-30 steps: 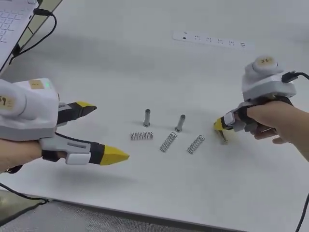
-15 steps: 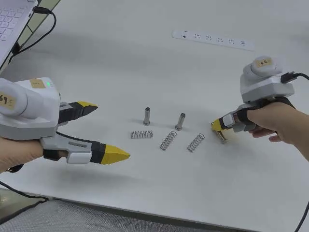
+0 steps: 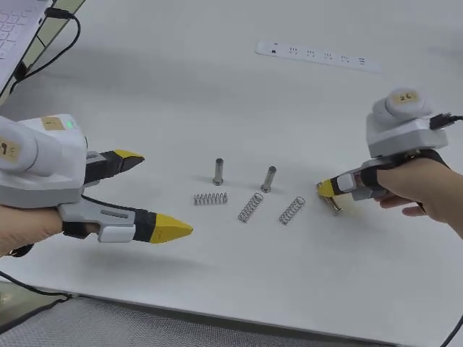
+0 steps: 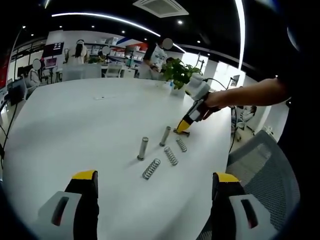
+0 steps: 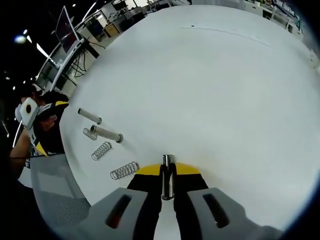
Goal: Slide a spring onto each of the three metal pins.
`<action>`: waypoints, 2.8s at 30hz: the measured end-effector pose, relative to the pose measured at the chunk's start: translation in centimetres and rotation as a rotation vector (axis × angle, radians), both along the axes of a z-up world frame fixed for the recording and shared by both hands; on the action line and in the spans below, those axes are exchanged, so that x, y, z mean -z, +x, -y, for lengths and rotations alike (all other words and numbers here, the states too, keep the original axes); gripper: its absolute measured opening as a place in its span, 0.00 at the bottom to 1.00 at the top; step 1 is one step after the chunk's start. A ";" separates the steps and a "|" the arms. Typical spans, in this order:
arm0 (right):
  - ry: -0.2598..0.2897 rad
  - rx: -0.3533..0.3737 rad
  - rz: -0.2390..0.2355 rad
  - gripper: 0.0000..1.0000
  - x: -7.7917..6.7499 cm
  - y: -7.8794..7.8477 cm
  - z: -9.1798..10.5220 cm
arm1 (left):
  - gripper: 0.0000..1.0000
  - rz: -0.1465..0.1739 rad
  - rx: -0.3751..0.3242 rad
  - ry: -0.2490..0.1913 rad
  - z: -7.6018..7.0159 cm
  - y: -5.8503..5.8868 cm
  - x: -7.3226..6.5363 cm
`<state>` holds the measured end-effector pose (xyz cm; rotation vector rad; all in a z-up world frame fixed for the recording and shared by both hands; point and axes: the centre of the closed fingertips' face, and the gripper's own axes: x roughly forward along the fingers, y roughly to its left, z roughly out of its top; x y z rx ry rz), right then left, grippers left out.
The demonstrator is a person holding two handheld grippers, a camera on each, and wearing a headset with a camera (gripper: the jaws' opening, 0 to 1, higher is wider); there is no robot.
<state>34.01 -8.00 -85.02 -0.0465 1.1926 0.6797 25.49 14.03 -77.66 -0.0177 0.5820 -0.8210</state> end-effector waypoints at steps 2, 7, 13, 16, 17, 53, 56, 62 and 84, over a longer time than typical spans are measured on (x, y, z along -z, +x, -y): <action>0.007 -0.004 0.009 0.05 -0.2 -0.1 0.0 | 0.92 0.000 0.001 0.000 0.1 0.0 0.0; 0.027 -0.012 0.031 0.05 -0.5 0.0 0.0 | 0.92 -0.001 0.005 0.000 0.2 0.0 0.0; 0.051 -0.010 0.046 0.05 -0.8 -0.1 0.0 | 0.92 0.001 0.004 -0.001 0.3 0.1 -0.1; 0.058 -0.010 0.057 0.05 -0.9 -0.1 0.1 | 0.92 0.000 0.007 0.001 0.3 0.1 -0.1; 0.062 -0.008 0.063 0.05 -1.0 -0.1 0.1 | 0.92 0.000 0.007 0.001 0.3 0.1 0.0; 0.174 0.012 0.248 0.05 -3.1 0.6 0.5 | 0.92 0.000 0.024 0.014 0.8 0.0 -0.3; 0.178 0.013 0.259 0.05 -3.1 0.6 0.5 | 0.92 0.001 0.023 0.013 0.8 0.0 -0.3; 0.184 0.017 0.291 0.05 -3.5 0.8 0.6 | 0.92 0.001 0.025 0.013 0.9 0.0 -0.3; 0.210 0.034 0.340 0.05 -4.0 1.3 0.8 | 0.92 0.004 0.025 0.013 1.0 0.2 -0.4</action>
